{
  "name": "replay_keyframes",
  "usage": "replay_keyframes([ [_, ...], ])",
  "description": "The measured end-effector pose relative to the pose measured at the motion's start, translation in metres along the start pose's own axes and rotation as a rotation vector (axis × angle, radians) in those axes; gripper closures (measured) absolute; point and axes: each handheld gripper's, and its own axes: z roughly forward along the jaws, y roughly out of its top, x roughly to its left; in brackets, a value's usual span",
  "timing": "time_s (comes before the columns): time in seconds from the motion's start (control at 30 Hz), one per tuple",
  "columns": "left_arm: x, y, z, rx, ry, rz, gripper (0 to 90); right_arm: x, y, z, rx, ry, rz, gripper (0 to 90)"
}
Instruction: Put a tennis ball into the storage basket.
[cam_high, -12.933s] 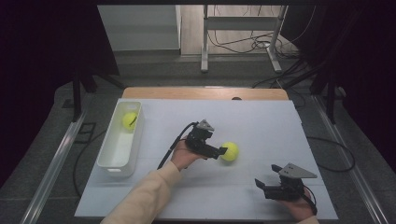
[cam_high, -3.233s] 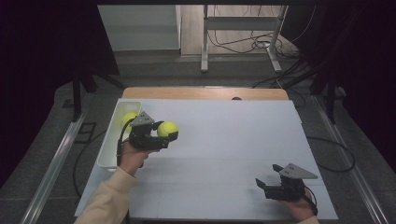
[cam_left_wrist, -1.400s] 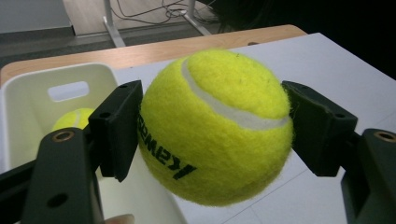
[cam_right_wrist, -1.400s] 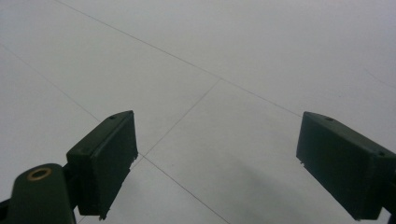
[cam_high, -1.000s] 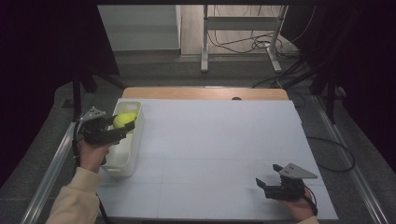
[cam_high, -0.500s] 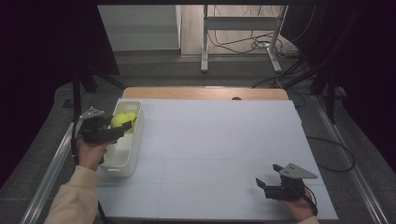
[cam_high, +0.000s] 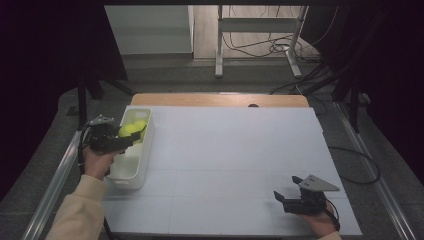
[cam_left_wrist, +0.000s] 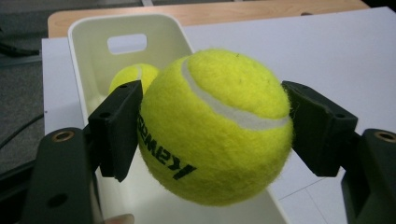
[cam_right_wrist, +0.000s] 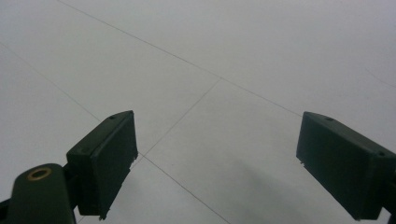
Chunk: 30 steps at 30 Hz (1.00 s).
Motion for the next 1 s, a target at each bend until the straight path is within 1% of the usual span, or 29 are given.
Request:
replay_keyframes([
  [0.03,0.000,0.000,0.001,0.013,0.007,-0.001,25.5,0.000,0.000,0.000,0.000,0.001,-0.001,12.9],
  [0.1,-0.001,0.001,0.004,0.047,0.035,0.016,25.5,0.000,0.000,0.000,-0.001,0.000,0.000,12.9],
  [0.13,-0.001,0.001,0.006,0.064,0.037,0.020,25.5,0.000,0.000,0.000,0.000,0.000,0.000,12.9],
  [0.2,-0.001,0.001,0.007,0.070,0.038,0.020,25.5,0.000,0.000,0.000,0.000,0.000,-0.001,12.9],
  [0.37,-0.001,0.001,0.011,0.108,0.034,0.020,25.5,0.000,0.000,0.000,0.001,-0.001,0.000,12.9],
  [0.43,-0.001,0.001,0.013,0.130,0.049,0.036,25.4,0.000,0.000,0.000,0.001,-0.001,-0.002,12.9],
  [0.53,-0.001,0.002,0.015,0.145,0.047,0.038,25.4,0.000,0.000,0.000,0.005,-0.002,0.000,12.9],
  [0.67,-0.001,0.002,0.016,0.153,0.043,0.036,25.4,0.000,0.000,0.000,0.009,-0.001,0.004,12.9],
  [1.0,-0.001,0.003,0.014,0.145,0.036,0.036,25.2,0.000,0.000,0.000,0.004,-0.003,0.003,12.9],
])
